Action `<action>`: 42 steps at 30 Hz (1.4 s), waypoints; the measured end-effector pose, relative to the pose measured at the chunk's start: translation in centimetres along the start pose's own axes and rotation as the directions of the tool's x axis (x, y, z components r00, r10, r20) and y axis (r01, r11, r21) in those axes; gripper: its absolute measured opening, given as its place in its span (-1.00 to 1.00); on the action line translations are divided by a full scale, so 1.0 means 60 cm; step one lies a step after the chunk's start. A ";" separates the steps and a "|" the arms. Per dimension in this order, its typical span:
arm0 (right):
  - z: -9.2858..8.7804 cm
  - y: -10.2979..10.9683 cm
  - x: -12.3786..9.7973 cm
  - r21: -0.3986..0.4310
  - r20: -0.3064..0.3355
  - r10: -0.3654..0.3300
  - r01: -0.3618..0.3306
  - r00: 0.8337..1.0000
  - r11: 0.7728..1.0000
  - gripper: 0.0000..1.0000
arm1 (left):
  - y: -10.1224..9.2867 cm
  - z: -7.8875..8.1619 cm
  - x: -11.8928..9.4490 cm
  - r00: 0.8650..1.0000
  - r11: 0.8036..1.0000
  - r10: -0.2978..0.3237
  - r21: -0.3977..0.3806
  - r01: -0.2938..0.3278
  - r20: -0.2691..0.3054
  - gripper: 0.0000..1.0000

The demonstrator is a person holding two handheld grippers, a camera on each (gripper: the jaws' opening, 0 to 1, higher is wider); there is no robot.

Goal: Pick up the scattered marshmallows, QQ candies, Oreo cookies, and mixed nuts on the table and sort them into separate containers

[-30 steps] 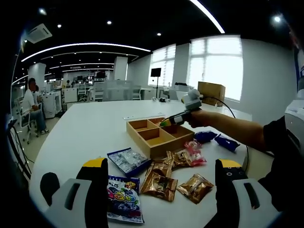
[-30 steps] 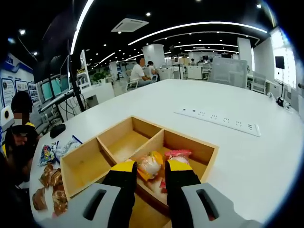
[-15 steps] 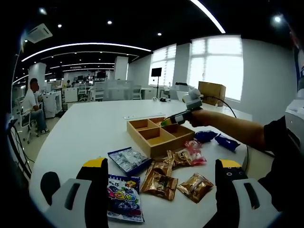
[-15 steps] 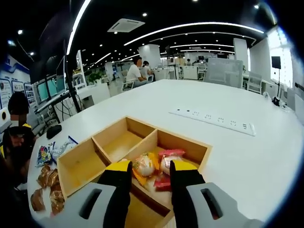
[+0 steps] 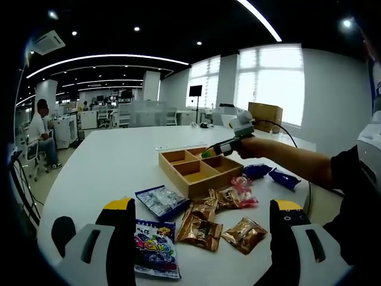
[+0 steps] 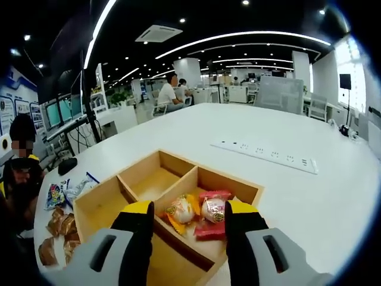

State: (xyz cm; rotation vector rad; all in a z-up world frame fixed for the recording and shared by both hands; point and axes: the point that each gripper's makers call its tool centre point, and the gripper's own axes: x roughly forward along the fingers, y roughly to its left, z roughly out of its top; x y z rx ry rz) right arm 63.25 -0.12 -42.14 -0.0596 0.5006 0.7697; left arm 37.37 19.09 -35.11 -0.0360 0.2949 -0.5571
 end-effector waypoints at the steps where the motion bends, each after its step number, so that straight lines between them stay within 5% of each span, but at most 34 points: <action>1: 0.001 0.000 0.000 0.004 0.002 0.000 0.000 1.000 1.000 -0.05 | 0.000 0.000 0.000 1.000 1.000 0.000 -0.001 0.000 0.001 0.93; 27: -0.002 0.003 -0.029 0.002 0.011 -0.032 0.032 0.999 0.999 0.80 | -0.007 -0.002 0.001 1.000 1.000 -0.010 -0.002 0.010 0.002 0.93; 42: -0.010 0.005 -0.059 0.033 0.040 -0.024 0.022 0.999 0.999 0.80 | -0.010 -0.002 0.003 1.000 1.000 -0.016 0.003 0.016 -0.006 0.93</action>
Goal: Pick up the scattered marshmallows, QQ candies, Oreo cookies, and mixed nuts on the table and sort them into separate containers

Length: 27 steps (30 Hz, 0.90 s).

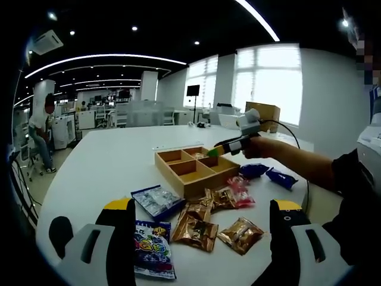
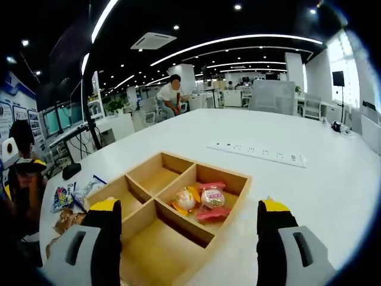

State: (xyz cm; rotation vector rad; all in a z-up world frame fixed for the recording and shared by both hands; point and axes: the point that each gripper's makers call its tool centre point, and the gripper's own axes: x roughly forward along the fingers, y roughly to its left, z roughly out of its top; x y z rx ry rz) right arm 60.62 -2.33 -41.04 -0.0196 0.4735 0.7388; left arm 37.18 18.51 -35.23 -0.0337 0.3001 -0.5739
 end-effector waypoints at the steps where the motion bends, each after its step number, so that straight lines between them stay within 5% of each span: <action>1: -0.001 0.000 -0.004 0.007 0.004 0.001 -0.001 1.000 1.000 0.80 | 0.001 0.000 0.000 1.000 1.000 -0.001 0.001 0.001 0.000 0.93; 27: 0.008 0.060 -0.124 -0.019 0.113 0.040 -0.038 0.993 0.999 0.80 | 0.001 -0.001 0.012 1.000 1.000 -0.017 0.000 0.017 0.000 0.93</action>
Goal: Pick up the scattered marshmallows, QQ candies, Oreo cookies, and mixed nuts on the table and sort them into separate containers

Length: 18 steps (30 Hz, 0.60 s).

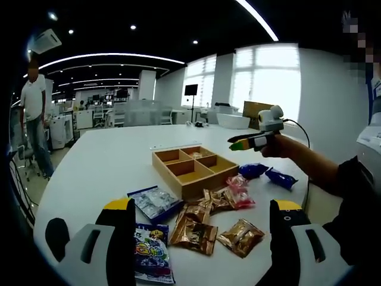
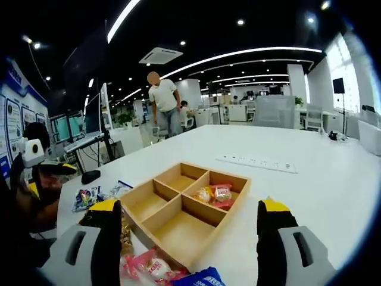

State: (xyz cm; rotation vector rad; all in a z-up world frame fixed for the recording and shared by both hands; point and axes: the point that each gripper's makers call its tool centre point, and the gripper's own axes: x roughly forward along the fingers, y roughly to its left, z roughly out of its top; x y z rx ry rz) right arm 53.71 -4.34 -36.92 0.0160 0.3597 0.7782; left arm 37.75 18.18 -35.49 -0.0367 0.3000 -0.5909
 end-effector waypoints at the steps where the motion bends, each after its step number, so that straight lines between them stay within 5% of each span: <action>1: 0.001 0.003 -0.008 -0.002 0.005 0.001 -0.001 1.000 1.000 0.80 | 0.000 0.001 0.000 1.000 1.000 0.000 0.001 0.000 0.002 0.93; 18: 0.003 0.072 -0.111 -0.034 0.064 0.025 -0.023 0.998 0.999 0.80 | -0.003 0.006 -0.002 1.000 1.000 -0.007 0.009 0.007 0.014 0.93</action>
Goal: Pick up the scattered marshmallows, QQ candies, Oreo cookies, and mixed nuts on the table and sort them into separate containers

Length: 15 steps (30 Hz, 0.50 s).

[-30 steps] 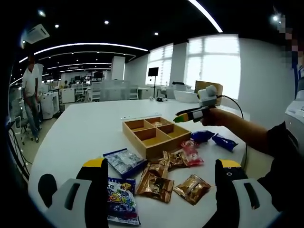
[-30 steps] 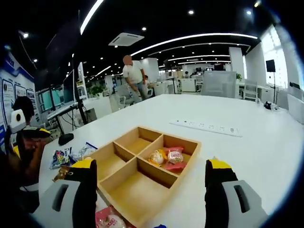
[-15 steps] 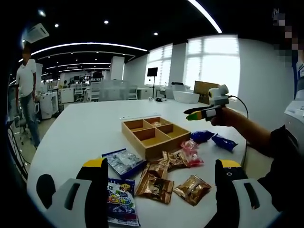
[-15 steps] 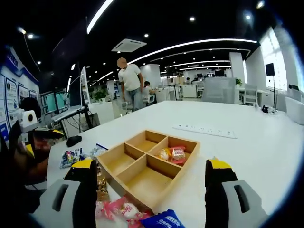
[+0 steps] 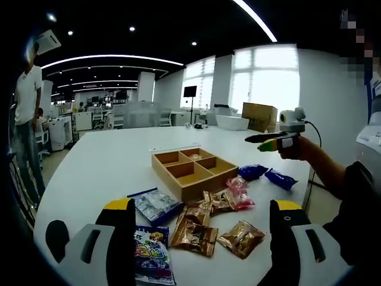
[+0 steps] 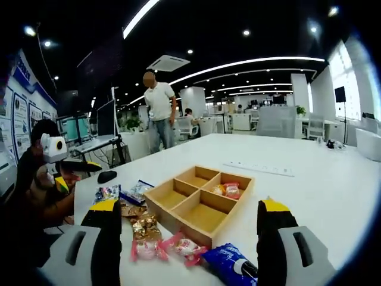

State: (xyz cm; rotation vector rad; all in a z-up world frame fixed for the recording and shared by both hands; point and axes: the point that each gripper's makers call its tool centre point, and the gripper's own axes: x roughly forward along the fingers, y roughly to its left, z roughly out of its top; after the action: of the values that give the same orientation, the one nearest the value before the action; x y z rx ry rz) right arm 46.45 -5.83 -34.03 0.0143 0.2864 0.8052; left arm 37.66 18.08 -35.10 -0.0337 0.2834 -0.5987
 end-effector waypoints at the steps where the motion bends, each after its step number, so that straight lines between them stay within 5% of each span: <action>1: 0.001 0.004 -0.005 -0.001 0.005 0.002 -0.002 1.000 1.000 0.80 | -0.001 0.001 0.000 1.000 1.000 -0.001 0.001 0.001 0.001 0.93; 15: -0.010 0.042 -0.056 0.005 0.019 0.012 -0.012 1.000 1.000 0.80 | -0.006 0.005 -0.002 1.000 1.000 -0.007 0.009 0.006 0.009 0.93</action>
State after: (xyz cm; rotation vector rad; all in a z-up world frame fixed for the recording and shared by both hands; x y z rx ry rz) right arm 42.27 -6.54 -33.46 0.0287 0.2706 0.8158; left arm 37.46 17.82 -34.73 -0.0293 0.2717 -0.6061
